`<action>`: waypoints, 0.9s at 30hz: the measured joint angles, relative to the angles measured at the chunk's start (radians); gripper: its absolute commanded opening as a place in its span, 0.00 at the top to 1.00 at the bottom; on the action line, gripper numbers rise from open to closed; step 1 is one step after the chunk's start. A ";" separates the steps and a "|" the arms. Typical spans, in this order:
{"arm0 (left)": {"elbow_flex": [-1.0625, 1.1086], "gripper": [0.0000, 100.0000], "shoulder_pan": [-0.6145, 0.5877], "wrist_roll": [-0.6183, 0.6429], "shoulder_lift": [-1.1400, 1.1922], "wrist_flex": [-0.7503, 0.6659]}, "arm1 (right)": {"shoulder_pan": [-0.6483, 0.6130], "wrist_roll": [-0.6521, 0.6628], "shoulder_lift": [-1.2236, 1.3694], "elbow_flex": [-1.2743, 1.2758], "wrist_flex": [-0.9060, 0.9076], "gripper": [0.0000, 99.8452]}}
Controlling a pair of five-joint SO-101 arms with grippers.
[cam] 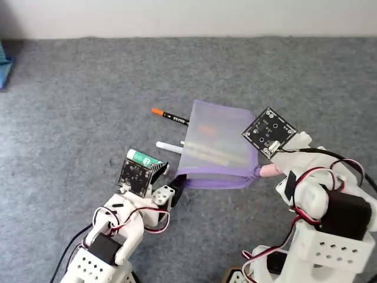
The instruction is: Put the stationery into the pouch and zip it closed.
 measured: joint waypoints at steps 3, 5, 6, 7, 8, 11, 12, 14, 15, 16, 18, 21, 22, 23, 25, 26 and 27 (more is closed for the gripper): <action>0.000 0.90 0.000 -0.005 0.000 -0.031 | 0.000 0.000 0.000 0.000 0.000 0.99; 0.000 0.90 0.002 -0.005 0.000 -0.052 | 0.000 0.000 0.000 0.000 0.000 0.99; 0.000 0.91 0.003 -0.005 0.000 -0.057 | 0.000 0.000 0.000 0.000 0.000 0.99; 0.000 0.91 0.006 -0.005 0.000 -0.060 | 0.000 0.000 0.000 0.000 0.000 0.99; 0.000 0.93 0.008 -0.005 0.000 -0.060 | 0.000 0.000 0.000 0.000 0.000 0.99; 0.000 0.99 0.009 -0.005 0.000 -0.040 | 0.000 0.000 0.000 0.000 0.000 0.99; 0.000 0.99 0.011 -0.008 0.000 -0.026 | 0.000 0.000 0.000 0.000 0.000 0.99; 0.000 0.99 0.025 -0.032 0.000 -0.014 | 0.000 0.000 0.000 0.000 0.000 0.99; 0.000 0.99 0.029 -0.044 0.000 -0.014 | 0.000 0.000 0.000 0.000 0.000 0.99; -0.005 0.99 0.031 -0.046 0.000 -0.014 | 0.000 0.000 0.000 0.000 0.000 0.99; -0.043 0.99 0.037 -0.048 0.000 -0.014 | 0.000 0.000 0.000 0.000 0.000 0.99; -0.140 0.99 0.032 -0.048 0.000 -0.012 | 0.000 -0.005 0.000 -0.026 0.000 0.99; -0.173 0.99 0.020 -0.048 0.000 -0.012 | -0.002 -0.012 0.000 -0.048 0.000 0.99; -0.207 0.99 0.006 -0.055 0.002 -0.012 | -0.025 -0.015 0.000 -0.069 0.000 0.99; -0.275 0.99 -0.021 -0.092 0.002 0.020 | -0.080 -0.035 0.000 -0.110 0.000 0.99; -0.308 0.99 -0.037 -0.112 0.002 0.049 | -0.109 -0.049 -0.002 -0.130 0.000 0.99; -0.345 0.99 -0.049 -0.129 0.002 0.086 | -0.137 -0.069 -0.002 -0.149 -0.006 0.99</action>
